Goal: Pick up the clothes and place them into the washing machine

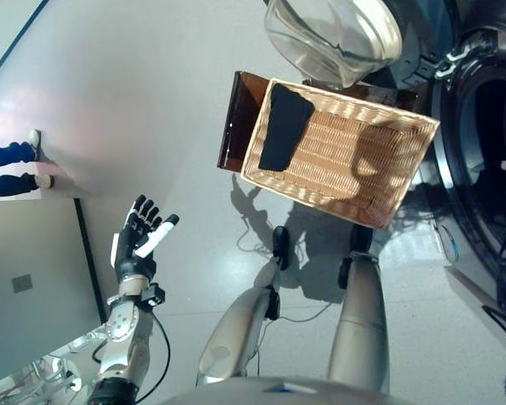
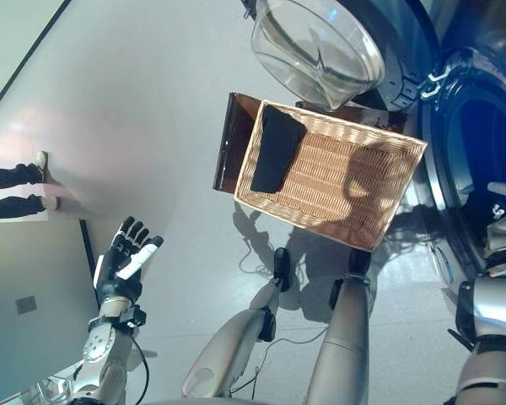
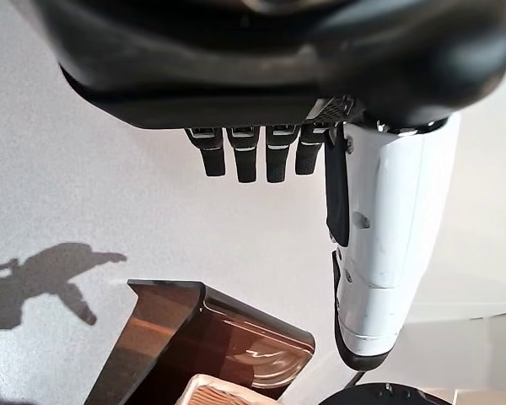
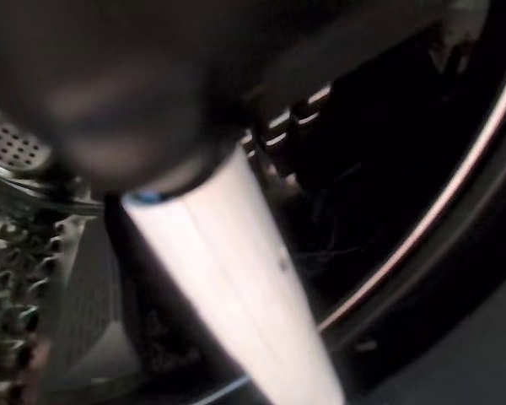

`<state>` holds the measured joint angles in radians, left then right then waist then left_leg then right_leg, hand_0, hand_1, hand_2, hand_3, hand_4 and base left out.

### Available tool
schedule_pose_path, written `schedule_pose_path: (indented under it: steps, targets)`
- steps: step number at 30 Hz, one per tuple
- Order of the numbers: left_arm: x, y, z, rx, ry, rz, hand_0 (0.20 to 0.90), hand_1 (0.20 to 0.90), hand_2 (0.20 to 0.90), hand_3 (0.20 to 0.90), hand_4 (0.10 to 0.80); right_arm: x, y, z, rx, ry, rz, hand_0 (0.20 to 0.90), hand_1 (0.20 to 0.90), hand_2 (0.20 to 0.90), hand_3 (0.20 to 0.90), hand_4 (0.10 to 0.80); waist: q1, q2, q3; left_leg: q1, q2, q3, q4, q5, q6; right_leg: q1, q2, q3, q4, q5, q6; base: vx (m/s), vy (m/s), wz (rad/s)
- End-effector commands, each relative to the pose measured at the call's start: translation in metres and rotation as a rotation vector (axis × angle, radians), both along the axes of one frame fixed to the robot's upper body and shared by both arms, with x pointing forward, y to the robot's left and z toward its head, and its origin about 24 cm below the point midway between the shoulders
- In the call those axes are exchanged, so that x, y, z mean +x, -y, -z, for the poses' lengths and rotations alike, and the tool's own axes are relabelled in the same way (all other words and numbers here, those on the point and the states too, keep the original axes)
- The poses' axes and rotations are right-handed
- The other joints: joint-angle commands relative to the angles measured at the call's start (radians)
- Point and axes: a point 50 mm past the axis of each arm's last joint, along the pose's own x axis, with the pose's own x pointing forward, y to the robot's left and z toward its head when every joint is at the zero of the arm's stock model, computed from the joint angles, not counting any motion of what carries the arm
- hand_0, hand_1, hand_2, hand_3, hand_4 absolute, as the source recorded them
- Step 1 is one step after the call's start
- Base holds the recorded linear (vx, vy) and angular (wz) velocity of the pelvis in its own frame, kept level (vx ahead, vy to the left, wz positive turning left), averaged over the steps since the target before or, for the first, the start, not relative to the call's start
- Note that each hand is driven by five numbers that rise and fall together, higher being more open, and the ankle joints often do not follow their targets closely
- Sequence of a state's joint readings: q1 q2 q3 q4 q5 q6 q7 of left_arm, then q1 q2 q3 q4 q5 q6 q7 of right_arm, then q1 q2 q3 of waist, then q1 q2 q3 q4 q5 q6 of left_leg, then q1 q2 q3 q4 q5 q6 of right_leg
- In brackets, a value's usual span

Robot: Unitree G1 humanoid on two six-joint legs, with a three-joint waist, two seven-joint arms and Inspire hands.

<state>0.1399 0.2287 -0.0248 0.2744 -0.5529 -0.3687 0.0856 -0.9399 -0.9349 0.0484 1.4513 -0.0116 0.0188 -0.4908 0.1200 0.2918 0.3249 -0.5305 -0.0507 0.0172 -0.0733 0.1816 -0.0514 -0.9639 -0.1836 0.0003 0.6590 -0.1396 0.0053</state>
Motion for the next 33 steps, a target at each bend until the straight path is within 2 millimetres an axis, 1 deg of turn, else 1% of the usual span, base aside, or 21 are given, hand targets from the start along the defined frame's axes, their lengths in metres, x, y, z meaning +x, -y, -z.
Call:
schedule_pose_path:
  steps: [1,4,6,11,13,16,18,20,22,24,26,27,28,29,32,33]
  targets:
    - [-0.002,-0.033,-0.022,0.103,0.103,-0.100,0.900,0.900,0.900,0.900,0.800,-0.037,0.034,-0.071,-0.301,-0.002,0.157,0.900,0.900,0.900,0.900,0.800,-0.019,0.000,-0.012,0.001,0.004,-0.028,-0.014,-0.030,-0.060,0.110,0.032,-0.012,-0.148,0.037,0.047,0.000,0.000,0.00]
    - [-0.002,-0.035,-0.022,0.106,0.104,-0.104,0.900,0.900,0.900,0.900,0.800,-0.041,0.036,-0.074,-0.336,-0.030,0.187,0.900,0.900,0.900,0.900,0.800,-0.022,-0.002,-0.013,0.003,0.004,-0.030,-0.014,-0.031,-0.060,0.116,0.033,-0.015,-0.152,0.039,0.047,0.000,0.000,0.00]
    - [-0.003,-0.035,-0.021,0.108,0.099,-0.102,0.900,0.900,0.900,0.900,0.800,-0.045,0.039,-0.071,-0.333,-0.050,0.210,0.900,0.900,0.900,0.900,0.800,-0.020,-0.003,-0.016,0.006,0.003,-0.032,-0.014,-0.031,-0.060,0.123,0.032,-0.019,-0.158,0.038,0.047,0.000,0.000,0.00]
    - [-0.003,-0.035,-0.021,0.109,0.096,-0.098,0.900,0.900,0.900,0.900,0.800,-0.047,0.039,-0.064,-0.325,-0.051,0.227,0.900,0.900,0.900,0.900,0.800,-0.019,-0.005,-0.019,0.013,0.003,-0.036,-0.014,-0.031,-0.058,0.137,0.028,-0.027,-0.165,0.042,0.050,-0.003,0.014,0.02]
    - [-0.003,-0.036,-0.022,0.114,0.100,-0.100,0.900,0.900,0.900,0.900,0.800,-0.046,0.038,-0.058,-0.320,-0.035,0.227,0.900,0.900,0.900,0.900,0.800,-0.019,-0.008,-0.023,0.020,0.002,-0.042,-0.014,-0.031,-0.056,0.149,0.027,-0.031,-0.175,0.045,0.051,-0.001,0.023,0.01]
    - [-0.004,-0.037,-0.022,0.116,0.103,-0.111,0.900,0.900,0.900,0.900,0.800,-0.036,0.030,-0.052,-0.324,0.013,0.193,0.900,0.900,0.900,0.900,0.800,-0.021,-0.012,-0.024,0.027,0.002,-0.044,-0.014,-0.032,-0.053,0.162,0.025,-0.035,-0.183,0.050,0.053,0.000,0.049,0.00]
    - [-0.003,-0.038,-0.023,0.120,0.107,-0.117,0.900,0.900,0.900,0.900,0.800,-0.035,0.028,-0.048,-0.320,0.026,0.188,0.900,0.900,0.900,0.900,0.800,-0.021,-0.016,-0.024,0.032,0.000,-0.046,-0.014,-0.032,-0.052,0.168,0.024,-0.036,-0.184,0.051,0.053,0.004,0.022,0.00]
    - [-0.005,-0.041,-0.023,0.130,0.103,-0.145,0.900,0.900,0.900,0.900,0.800,-0.020,0.012,-0.036,-0.314,0.093,0.115,0.900,0.900,0.900,0.900,0.800,-0.030,-0.030,-0.029,0.044,-0.001,-0.050,-0.014,-0.037,-0.047,0.184,0.024,-0.036,-0.192,0.057,0.055,0.011,0.048,-0.02]
    - [-0.006,-0.044,-0.021,0.136,0.095,-0.168,0.900,0.900,0.900,0.900,0.800,-0.013,0.001,-0.023,-0.300,0.131,0.069,0.900,0.900,0.900,0.900,0.800,-0.035,-0.043,-0.031,0.054,-0.001,-0.051,-0.014,-0.041,-0.043,0.201,0.025,-0.038,-0.202,0.060,0.055,0.012,0.038,-0.06]
    - [-0.007,-0.045,-0.019,0.138,0.085,-0.183,0.900,0.900,0.900,0.900,0.800,-0.005,-0.011,-0.015,-0.291,0.169,0.011,0.900,0.900,0.900,0.900,0.800,-0.042,-0.053,-0.035,0.065,-0.003,-0.051,-0.014,-0.046,-0.038,0.220,0.024,-0.040,-0.213,0.064,0.057,0.022,0.047,-0.06]
    - [-0.009,-0.047,-0.017,0.136,0.076,-0.196,0.900,0.900,0.900,0.900,0.800,-0.003,-0.021,0.000,-0.273,0.178,-0.031,0.900,0.900,0.900,0.900,0.800,-0.045,-0.062,-0.035,0.079,-0.003,-0.053,-0.014,-0.050,-0.035,0.240,0.021,-0.044,-0.224,0.069,0.059,0.016,0.038,-0.03]
    - [-0.009,-0.047,-0.017,0.137,0.076,-0.195,0.900,0.900,0.900,0.900,0.800,-0.003,-0.020,0.000,-0.272,0.177,-0.030,0.900,0.900,0.900,0.900,0.800,-0.045,-0.062,-0.035,0.079,-0.003,-0.053,-0.014,-0.050,-0.035,0.240,0.021,-0.044,-0.224,0.069,0.059,0.027,0.048,-0.05]
    - [-0.009,-0.048,-0.015,0.134,0.069,-0.204,0.900,0.900,0.900,0.900,0.800,0.000,-0.031,0.015,-0.237,0.193,-0.066,0.900,0.900,0.900,0.900,0.800,-0.049,-0.069,-0.037,0.092,-0.003,-0.053,-0.014,-0.054,-0.031,0.256,0.019,-0.047,-0.232,0.074,0.061,0.031,0.043,-0.05]
    - [-0.009,-0.048,-0.014,0.132,0.065,-0.206,0.900,0.900,0.900,0.900,0.800,0.003,-0.039,0.025,-0.217,0.198,-0.103,0.900,0.900,0.900,0.900,0.800,-0.050,-0.075,-0.039,0.100,-0.002,-0.054,-0.014,-0.056,-0.029,0.270,0.018,-0.048,-0.241,0.075,0.062,0.038,0.047,-0.07]
    - [-0.011,-0.048,-0.013,0.132,0.059,-0.210,0.900,0.900,0.900,0.900,0.800,0.003,-0.052,0.048,-0.160,0.192,-0.149,0.900,0.900,0.900,0.900,0.800,-0.055,-0.090,-0.043,0.127,0.001,-0.058,-0.014,-0.061,-0.026,0.315,0.019,-0.058,-0.265,0.081,0.063,0.021,0.017,-0.03]
    - [-0.011,-0.048,-0.013,0.132,0.059,-0.210,0.900,0.900,0.900,0.900,0.800,0.003,-0.052,0.048,-0.160,0.192,-0.149,0.900,0.900,0.900,0.900,0.800,-0.055,-0.090,-0.043,0.127,0.001,-0.059,-0.014,-0.061,-0.026,0.316,0.019,-0.058,-0.266,0.081,0.063,0.000,0.000,0.00]
